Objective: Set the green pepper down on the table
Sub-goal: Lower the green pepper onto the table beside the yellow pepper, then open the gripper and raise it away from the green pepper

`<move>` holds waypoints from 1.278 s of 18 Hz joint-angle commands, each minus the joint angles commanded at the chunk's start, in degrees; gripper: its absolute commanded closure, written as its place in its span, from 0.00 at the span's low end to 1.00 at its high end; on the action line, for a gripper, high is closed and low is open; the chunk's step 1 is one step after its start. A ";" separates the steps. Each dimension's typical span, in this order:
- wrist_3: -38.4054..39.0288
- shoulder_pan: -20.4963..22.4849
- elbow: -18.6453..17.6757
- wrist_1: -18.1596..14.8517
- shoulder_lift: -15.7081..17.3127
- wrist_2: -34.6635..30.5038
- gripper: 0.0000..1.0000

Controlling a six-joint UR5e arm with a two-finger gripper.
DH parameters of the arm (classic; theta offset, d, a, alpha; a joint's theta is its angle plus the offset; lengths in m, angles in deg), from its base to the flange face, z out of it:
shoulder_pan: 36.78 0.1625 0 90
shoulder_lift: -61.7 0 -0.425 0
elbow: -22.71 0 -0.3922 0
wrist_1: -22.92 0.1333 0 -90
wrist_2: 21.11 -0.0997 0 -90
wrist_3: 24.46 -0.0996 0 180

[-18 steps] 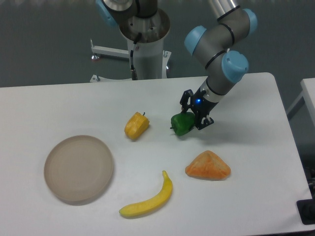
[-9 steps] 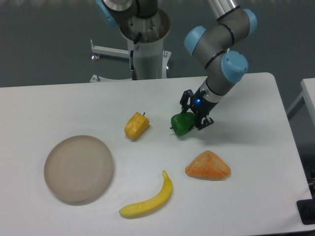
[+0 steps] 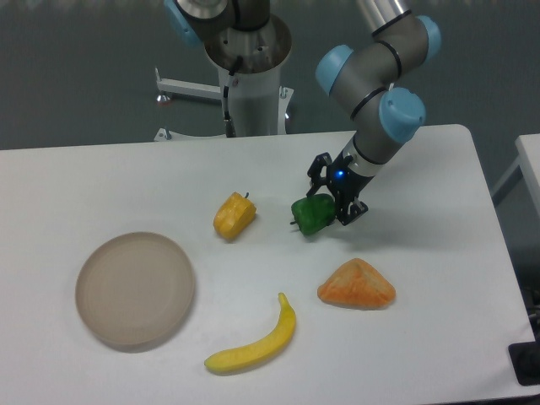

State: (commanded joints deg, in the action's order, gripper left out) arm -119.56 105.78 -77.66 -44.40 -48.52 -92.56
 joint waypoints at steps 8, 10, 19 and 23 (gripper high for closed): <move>0.09 -0.09 3.59 -0.18 0.44 -3.42 0.00; 0.18 -0.09 5.88 -0.53 0.53 -4.57 0.00; 2.03 -0.18 12.74 1.22 0.18 -11.85 0.00; 1.85 -1.23 15.29 2.20 -0.88 -17.92 0.00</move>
State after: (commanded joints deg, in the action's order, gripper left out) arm -117.71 104.55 -62.37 -42.20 -49.40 -110.48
